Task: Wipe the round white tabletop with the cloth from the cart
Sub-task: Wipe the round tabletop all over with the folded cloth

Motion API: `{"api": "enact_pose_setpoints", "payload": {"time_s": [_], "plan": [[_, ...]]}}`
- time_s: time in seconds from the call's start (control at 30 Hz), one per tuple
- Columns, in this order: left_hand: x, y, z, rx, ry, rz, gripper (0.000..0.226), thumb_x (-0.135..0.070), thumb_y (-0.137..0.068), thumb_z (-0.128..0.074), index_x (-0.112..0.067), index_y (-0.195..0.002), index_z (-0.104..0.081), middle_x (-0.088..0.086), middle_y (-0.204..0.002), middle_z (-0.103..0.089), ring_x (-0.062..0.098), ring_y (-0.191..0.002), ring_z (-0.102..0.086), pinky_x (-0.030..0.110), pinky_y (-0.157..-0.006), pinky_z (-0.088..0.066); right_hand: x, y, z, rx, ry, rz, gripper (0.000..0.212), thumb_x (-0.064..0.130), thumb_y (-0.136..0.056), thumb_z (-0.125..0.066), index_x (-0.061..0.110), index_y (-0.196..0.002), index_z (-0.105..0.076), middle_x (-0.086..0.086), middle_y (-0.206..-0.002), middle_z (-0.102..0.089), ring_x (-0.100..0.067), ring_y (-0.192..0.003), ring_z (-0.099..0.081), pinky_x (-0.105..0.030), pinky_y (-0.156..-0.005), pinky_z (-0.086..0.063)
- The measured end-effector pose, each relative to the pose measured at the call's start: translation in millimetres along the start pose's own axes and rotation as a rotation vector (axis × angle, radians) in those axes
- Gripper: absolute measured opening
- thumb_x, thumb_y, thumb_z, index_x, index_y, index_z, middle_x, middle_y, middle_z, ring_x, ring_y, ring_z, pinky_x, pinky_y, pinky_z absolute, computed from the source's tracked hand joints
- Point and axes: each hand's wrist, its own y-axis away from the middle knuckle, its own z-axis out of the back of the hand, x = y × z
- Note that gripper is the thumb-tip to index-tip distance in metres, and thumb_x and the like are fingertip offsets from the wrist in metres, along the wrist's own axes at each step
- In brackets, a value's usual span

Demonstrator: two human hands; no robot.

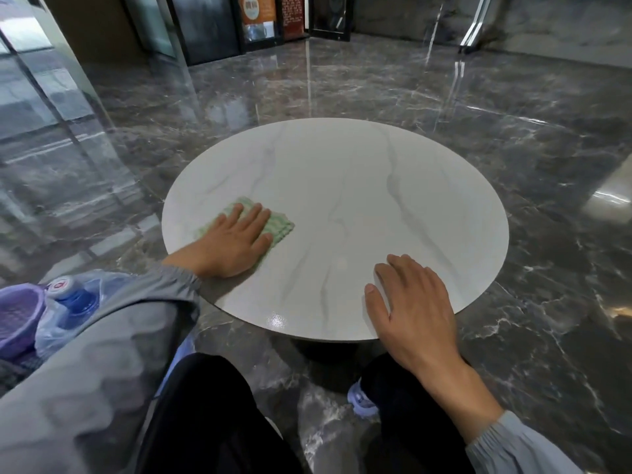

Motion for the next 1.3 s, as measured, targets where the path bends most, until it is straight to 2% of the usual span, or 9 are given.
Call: {"api": "enact_pose_setpoints", "payload": {"time_s": [0.1,0.23,0.33,0.43,0.6,0.9,1.0,1.13,1.3], "plan": [[-44.5,29.6,-14.7,-0.007,-0.016,-0.163,0.083,-0.067,-0.091,0.004,-0.030,-0.165,0.011,-0.007,-0.173,0.017,0.022,-0.159,0.019,0.040,-0.128,0.010,-0.5,0.6,-0.5,0.007,-0.001,0.000,0.051,0.048,-0.103,-0.034,0.016,-0.129,-0.063,-0.008,-0.145,-0.058,-0.031,-0.142,-0.046,-0.051,-0.115,-0.036],[-71.6,86.8,-41.5,-0.114,0.001,-0.368,0.065,-0.062,-0.106,-0.007,-0.039,-0.163,0.016,-0.018,-0.168,0.025,0.010,-0.154,0.030,0.033,-0.125,0.018,-0.4,0.6,0.8,0.012,-0.006,-0.001,0.051,0.049,-0.102,-0.035,0.017,-0.130,-0.063,-0.008,-0.146,-0.057,-0.031,-0.143,-0.045,-0.050,-0.117,-0.034],[-45.6,83.0,-39.7,-0.130,0.049,-0.314,0.062,-0.065,-0.105,-0.009,-0.048,-0.161,0.013,-0.025,-0.166,0.023,0.003,-0.154,0.027,0.028,-0.125,0.017,-0.1,-0.1,-0.2,0.010,-0.001,0.001,0.050,0.047,-0.101,-0.037,0.016,-0.128,-0.064,-0.009,-0.144,-0.058,-0.032,-0.141,-0.047,-0.051,-0.115,-0.036],[0.3,56.4,-25.4,-0.091,0.082,-0.140,0.066,-0.066,-0.102,-0.013,-0.044,-0.162,0.007,-0.021,-0.168,0.016,0.009,-0.157,0.018,0.029,-0.126,0.011,1.3,-0.7,1.1,0.009,-0.005,0.005,0.048,0.045,-0.100,-0.038,0.015,-0.126,-0.064,-0.010,-0.143,-0.059,-0.033,-0.140,-0.048,-0.052,-0.114,-0.037],[59.7,28.4,-8.4,-0.066,0.091,0.082,0.100,-0.082,-0.074,0.006,-0.039,-0.165,0.001,-0.010,-0.174,0.005,0.019,-0.161,0.007,0.041,-0.130,0.000,1.9,0.5,2.2,0.011,0.006,-0.004,0.049,0.046,-0.101,-0.037,0.015,-0.128,-0.064,-0.010,-0.145,-0.059,-0.032,-0.142,-0.047,-0.052,-0.115,-0.036],[-31.1,101.0,-52.4,-0.197,0.053,-0.197,0.072,-0.070,-0.096,0.004,-0.044,-0.163,0.008,-0.022,-0.168,0.019,0.010,-0.158,0.021,0.037,-0.129,0.007,1.8,-0.6,2.1,0.030,0.001,-0.015,0.052,0.047,-0.102,-0.034,0.015,-0.130,-0.063,-0.008,-0.146,-0.057,-0.031,-0.142,-0.045,-0.050,-0.115,-0.035],[-26.3,105.2,-50.1,-0.212,0.104,-0.211,0.067,-0.071,-0.096,0.001,-0.052,-0.161,0.003,-0.029,-0.166,0.015,0.003,-0.156,0.019,0.031,-0.128,0.007,4.1,-0.5,4.2,0.048,0.006,-0.017,0.053,0.048,-0.102,-0.032,0.015,-0.132,-0.061,-0.008,-0.147,-0.055,-0.030,-0.144,-0.042,-0.051,-0.117,-0.033],[22.2,74.1,-35.2,-0.209,0.157,-0.099,0.078,-0.078,-0.087,0.000,-0.050,-0.160,-0.006,-0.026,-0.165,0.006,0.006,-0.157,0.009,0.034,-0.130,0.001,16.1,3.4,9.5,0.047,0.003,0.063,0.052,0.049,-0.104,-0.029,0.018,-0.134,-0.059,-0.006,-0.150,-0.052,-0.030,-0.148,-0.036,-0.055,-0.119,-0.027],[112.6,10.4,-24.7,-0.182,0.079,0.051,0.109,-0.093,-0.078,0.013,-0.032,-0.166,-0.012,-0.004,-0.174,-0.009,0.021,-0.162,-0.004,0.048,-0.130,-0.006,46.3,-4.7,4.3,0.107,-0.041,0.151,0.054,0.052,-0.105,-0.027,0.021,-0.137,-0.058,-0.003,-0.151,-0.051,-0.027,-0.147,-0.037,-0.053,-0.120,-0.025]]}}
